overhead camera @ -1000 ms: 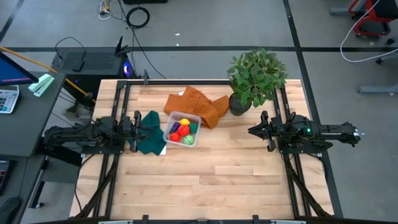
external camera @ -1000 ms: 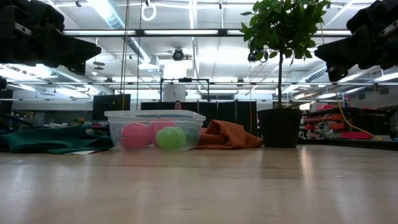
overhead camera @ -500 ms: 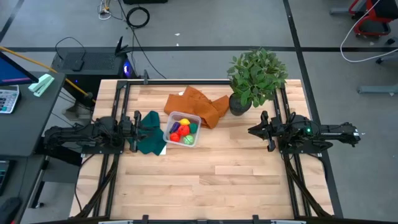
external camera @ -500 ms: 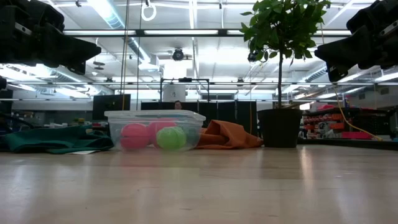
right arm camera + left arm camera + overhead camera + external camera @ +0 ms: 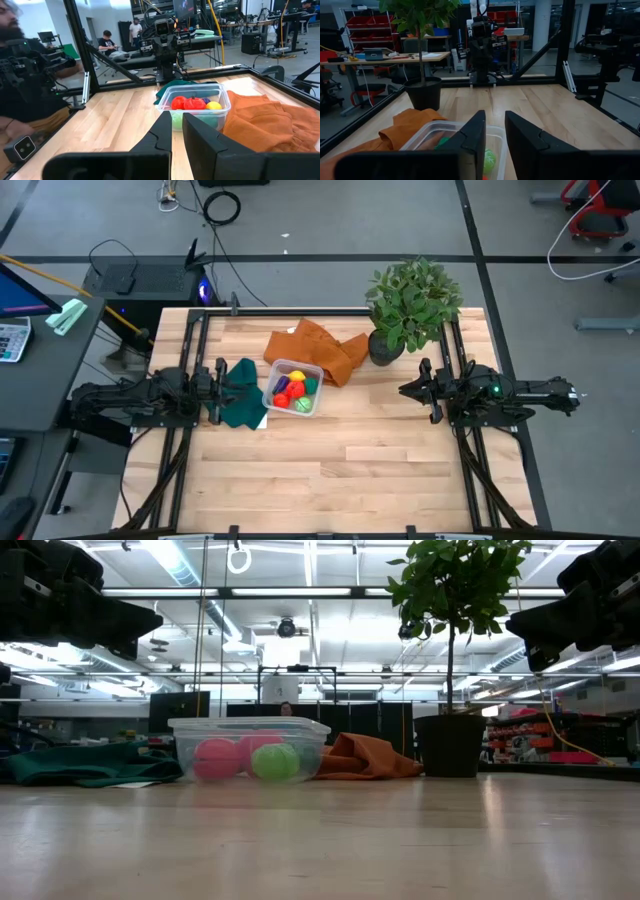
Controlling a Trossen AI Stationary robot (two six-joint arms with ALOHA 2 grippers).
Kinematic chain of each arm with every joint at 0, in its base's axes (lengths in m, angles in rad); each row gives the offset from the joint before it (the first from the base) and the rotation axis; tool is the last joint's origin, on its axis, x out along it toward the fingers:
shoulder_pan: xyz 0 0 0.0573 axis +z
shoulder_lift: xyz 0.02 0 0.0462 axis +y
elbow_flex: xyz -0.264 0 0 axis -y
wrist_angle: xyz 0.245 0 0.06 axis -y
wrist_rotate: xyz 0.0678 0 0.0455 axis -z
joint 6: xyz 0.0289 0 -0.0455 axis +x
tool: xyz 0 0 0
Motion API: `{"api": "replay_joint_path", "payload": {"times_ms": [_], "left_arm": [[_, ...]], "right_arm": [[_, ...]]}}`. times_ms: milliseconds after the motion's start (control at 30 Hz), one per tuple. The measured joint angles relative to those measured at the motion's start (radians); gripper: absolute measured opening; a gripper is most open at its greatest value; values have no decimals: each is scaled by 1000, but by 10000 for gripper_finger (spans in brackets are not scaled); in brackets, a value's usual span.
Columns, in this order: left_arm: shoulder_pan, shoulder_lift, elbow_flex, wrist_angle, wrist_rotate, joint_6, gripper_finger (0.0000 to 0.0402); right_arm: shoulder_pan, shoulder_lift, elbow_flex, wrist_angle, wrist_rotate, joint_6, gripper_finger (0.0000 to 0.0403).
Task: Pick and placing Produce into tupperware
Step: Return to Home Position
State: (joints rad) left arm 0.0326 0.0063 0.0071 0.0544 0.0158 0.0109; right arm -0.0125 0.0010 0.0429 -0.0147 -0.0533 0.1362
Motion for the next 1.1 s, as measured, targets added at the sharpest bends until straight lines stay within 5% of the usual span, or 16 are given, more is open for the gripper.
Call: {"api": "replay_joint_path", "payload": {"times_ms": [1100], "left_arm": [[0,0,0,0,0,0,87]], "right_arm": [[0,0,0,0,0,0,14]]}}
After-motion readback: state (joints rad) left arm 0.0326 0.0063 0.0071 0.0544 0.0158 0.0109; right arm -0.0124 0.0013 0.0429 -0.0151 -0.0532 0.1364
